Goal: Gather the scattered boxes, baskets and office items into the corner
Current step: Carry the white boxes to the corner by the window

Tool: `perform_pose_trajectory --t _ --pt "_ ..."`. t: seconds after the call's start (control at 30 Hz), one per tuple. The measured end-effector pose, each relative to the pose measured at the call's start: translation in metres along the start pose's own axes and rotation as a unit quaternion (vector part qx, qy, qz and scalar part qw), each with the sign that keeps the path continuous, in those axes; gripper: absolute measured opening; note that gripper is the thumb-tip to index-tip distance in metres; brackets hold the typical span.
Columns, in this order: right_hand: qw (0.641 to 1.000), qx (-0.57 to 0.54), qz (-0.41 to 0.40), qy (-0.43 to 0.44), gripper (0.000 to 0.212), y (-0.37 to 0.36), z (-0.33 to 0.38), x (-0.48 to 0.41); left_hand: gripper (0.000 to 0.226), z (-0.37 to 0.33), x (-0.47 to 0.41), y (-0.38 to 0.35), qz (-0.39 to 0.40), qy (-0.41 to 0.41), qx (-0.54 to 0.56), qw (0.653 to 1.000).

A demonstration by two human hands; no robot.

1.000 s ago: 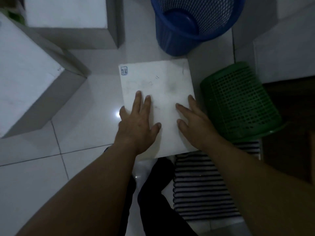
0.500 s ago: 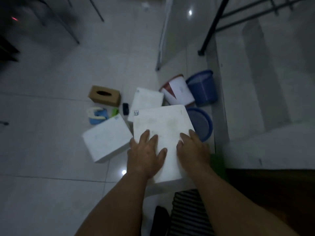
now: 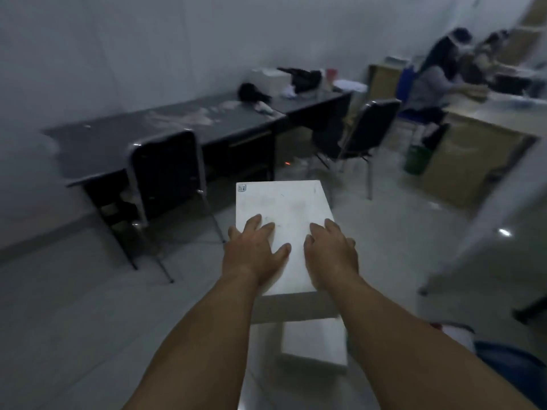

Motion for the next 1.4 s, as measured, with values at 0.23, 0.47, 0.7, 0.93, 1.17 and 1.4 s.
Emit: perform_pose_trajectory --t 0.23,0.47,0.7,0.93,1.17,1.4 --pt "0.988 -0.035 0.061 0.140 0.031 -0.049 0.243 -0.012 0.070 0.203 -0.005 0.110 -0.063 0.141 -0.015 0.988" --pt "0.941 0.011 0.126 0.315 0.031 -0.095 0.426 0.003 0.069 0.373 0.009 0.173 -0.088 0.265 -0.051 0.959" --pt "0.903 0.013 0.185 0.388 0.029 -0.188 0.554 -0.027 0.070 0.503 -0.004 0.179 -0.095 0.368 -0.053 0.923" --pt "0.839 0.071 0.222 0.492 0.027 -0.242 0.657 -0.082 0.071 0.597 -0.057 0.189 -0.093 0.452 -0.045 0.886" --pt "0.851 0.041 0.248 0.462 0.026 -0.306 0.750 -0.128 0.071 0.686 -0.113 0.207 -0.075 0.483 -0.021 0.872" --pt "0.836 0.111 0.256 0.472 0.027 -0.364 0.848 -0.167 0.073 0.812 -0.175 0.222 -0.024 0.451 0.003 0.892"
Point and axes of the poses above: each hand's wrist, its own x-axis away from the middle knuckle, its own y-axis out of the back of the hand, z = x × y, the point moved 1 cm from there along -x, towards the middle knuckle, and after that the axes turned 1 degree about x, right-handed, at the moved point
